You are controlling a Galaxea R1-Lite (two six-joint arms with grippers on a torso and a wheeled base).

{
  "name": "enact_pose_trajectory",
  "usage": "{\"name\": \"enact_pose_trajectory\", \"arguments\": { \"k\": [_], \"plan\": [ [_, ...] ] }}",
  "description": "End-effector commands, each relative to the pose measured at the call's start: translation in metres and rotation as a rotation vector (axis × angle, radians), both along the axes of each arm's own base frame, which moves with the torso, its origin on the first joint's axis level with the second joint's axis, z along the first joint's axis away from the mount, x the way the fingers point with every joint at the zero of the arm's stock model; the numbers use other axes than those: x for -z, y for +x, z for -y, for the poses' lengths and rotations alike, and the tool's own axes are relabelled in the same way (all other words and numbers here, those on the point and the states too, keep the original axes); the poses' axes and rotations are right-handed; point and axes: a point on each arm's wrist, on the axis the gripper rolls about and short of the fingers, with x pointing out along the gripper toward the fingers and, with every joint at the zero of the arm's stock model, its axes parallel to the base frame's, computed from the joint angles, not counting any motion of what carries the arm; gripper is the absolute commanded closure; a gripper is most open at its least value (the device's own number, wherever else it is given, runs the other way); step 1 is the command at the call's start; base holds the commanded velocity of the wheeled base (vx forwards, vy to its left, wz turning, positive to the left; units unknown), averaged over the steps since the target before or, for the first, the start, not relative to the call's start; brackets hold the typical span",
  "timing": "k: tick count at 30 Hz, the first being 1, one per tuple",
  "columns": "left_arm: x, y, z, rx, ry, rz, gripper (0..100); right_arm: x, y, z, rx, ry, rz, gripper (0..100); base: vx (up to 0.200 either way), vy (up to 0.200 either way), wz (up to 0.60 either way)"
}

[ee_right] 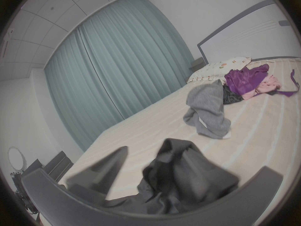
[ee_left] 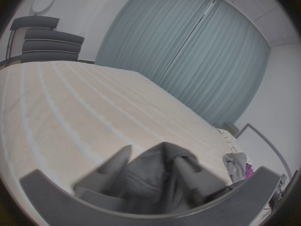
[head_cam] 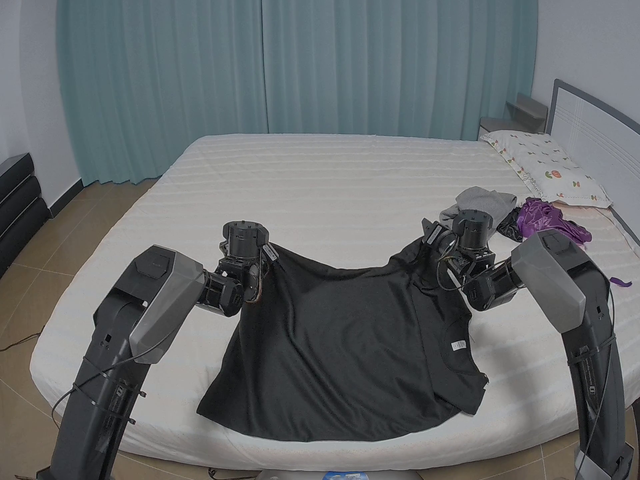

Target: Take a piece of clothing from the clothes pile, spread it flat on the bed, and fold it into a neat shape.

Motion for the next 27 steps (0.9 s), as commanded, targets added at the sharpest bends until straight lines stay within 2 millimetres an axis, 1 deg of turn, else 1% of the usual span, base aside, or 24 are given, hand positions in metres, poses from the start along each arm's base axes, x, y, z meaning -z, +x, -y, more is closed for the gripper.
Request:
{"name": "enact_pose_trajectory", "arguments": {
  "k": [1,2,4,6,7,8,9,10,11,12,13,16,18,21,22,23,24,25,27],
  "plan": [
    [0.029,0.004,-0.003,-0.020,0.013,-0.040,0,0.037,0.001,0.002,0.006,-0.014,-0.073,0,0.000,0.000,0.00],
    [0.028,0.005,-0.007,-0.028,0.012,-0.038,0,0.039,0.000,0.007,0.014,-0.014,-0.082,0,0.000,0.000,0.00],
    [0.025,0.007,-0.011,-0.038,0.011,-0.035,0,0.031,0.002,0.014,0.030,0.002,-0.064,0,0.000,0.000,0.00],
    [0.021,0.008,-0.017,-0.052,0.012,-0.035,0,0.007,0.005,0.022,0.054,0.086,-0.006,0,0.000,0.000,0.00],
    [0.021,0.008,-0.017,-0.052,0.012,-0.035,0,0.007,0.005,0.022,0.054,0.086,-0.006,0,0.000,0.000,0.00],
    [0.010,0.009,-0.022,-0.075,0.013,-0.019,0,-0.012,0.006,0.029,0.077,0.173,0.022,0,0.000,0.000,0.00],
    [0.006,0.009,-0.024,-0.083,0.013,-0.012,0,-0.015,0.004,0.032,0.081,0.194,0.016,0,0.000,0.000,0.00],
    [0.006,0.009,-0.024,-0.083,0.013,-0.012,0,-0.015,0.004,0.032,0.082,0.195,0.015,0,0.000,0.000,0.00],
    [0.000,0.008,-0.025,-0.086,0.013,-0.012,0,-0.008,0.001,0.037,0.096,0.182,-0.044,0,0.000,0.000,0.00],
    [0.000,0.008,-0.025,-0.086,0.013,-0.012,0,-0.008,0.001,0.037,0.096,0.182,-0.044,0,0.000,0.000,0.00],
    [-0.003,0.004,-0.029,-0.091,0.022,-0.049,0,0.001,-0.004,0.042,0.105,0.176,-0.099,0,0.000,0.000,0.00],
    [-0.013,-0.005,-0.034,-0.078,0.031,-0.105,0,0.006,-0.013,0.049,0.102,0.176,-0.152,0,0.000,0.000,0.00],
    [-0.015,-0.011,-0.038,-0.035,0.028,-0.180,0,0.011,-0.021,0.051,0.079,0.177,-0.191,0,0.000,0.000,0.00],
    [-0.011,-0.017,-0.049,-0.009,0.032,-0.331,0,0.016,-0.037,0.053,0.043,0.180,-0.256,0,0.000,0.000,0.00],
    [-0.012,-0.016,-0.052,-0.017,0.025,-0.342,0,0.017,-0.043,0.054,0.024,0.183,-0.274,0,0.000,0.000,0.00],
    [-0.012,-0.016,-0.052,-0.016,0.023,-0.342,0,0.018,-0.044,0.054,0.020,0.184,-0.279,0,0.000,0.000,0.00],
    [-0.011,-0.015,-0.054,-0.025,-0.008,-0.339,0,0.019,-0.053,0.053,-0.012,0.190,-0.309,0,0.000,0.000,0.00],
    [-0.014,-0.014,-0.056,-0.027,-0.053,-0.326,0,0.020,-0.060,0.054,-0.037,0.198,-0.334,0,0.000,0.000,0.00],
    [-0.024,-0.014,-0.060,-0.023,-0.108,-0.314,0,0.023,-0.066,0.055,-0.052,0.202,-0.358,0,0.000,0.000,0.00]
  ]
}}
